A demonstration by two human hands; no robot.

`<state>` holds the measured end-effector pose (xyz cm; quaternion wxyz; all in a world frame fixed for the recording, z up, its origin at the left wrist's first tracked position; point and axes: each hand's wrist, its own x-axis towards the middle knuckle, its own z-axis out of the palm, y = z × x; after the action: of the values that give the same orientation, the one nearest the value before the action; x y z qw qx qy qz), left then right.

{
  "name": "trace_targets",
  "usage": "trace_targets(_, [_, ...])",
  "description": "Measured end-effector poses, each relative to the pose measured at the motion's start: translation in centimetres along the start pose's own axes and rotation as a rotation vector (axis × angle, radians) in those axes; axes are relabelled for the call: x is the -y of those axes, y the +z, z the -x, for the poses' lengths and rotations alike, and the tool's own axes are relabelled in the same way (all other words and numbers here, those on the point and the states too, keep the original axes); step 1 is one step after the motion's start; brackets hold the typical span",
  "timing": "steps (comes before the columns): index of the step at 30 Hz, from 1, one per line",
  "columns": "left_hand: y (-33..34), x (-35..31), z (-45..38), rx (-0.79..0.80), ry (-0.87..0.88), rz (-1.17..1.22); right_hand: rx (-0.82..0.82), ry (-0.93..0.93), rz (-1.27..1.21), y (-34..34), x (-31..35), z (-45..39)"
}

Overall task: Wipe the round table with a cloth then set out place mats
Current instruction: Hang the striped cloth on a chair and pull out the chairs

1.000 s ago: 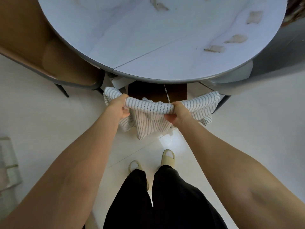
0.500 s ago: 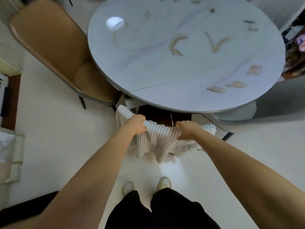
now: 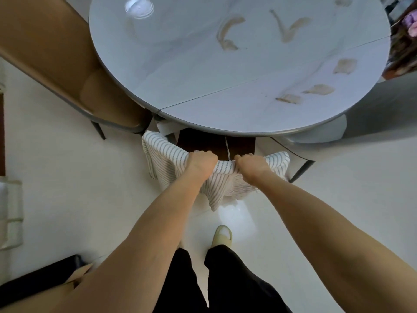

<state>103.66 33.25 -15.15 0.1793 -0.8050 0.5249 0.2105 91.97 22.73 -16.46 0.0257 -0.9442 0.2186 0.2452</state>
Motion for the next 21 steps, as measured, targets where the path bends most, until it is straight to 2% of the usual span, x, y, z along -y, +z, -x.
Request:
trace_targets(8, [0.9,-0.3,0.8,0.014,0.044,-0.029,0.029,0.001,-0.032,0.4,0.3,1.0])
trace_targets(12, [1.2,1.0,1.1,-0.013,0.119,0.052,0.099,-0.016,-0.197,-0.4,-0.7,0.7])
trace_targets(15, [1.4,2.4,1.8,0.023,0.153,0.136,0.128,0.004,-0.38,-0.8,-0.8,0.9])
trace_targets(21, [-0.5,9.0,5.3,0.116,0.023,0.314,-0.084,-0.021,-0.55,-5.0,1.7,-0.8])
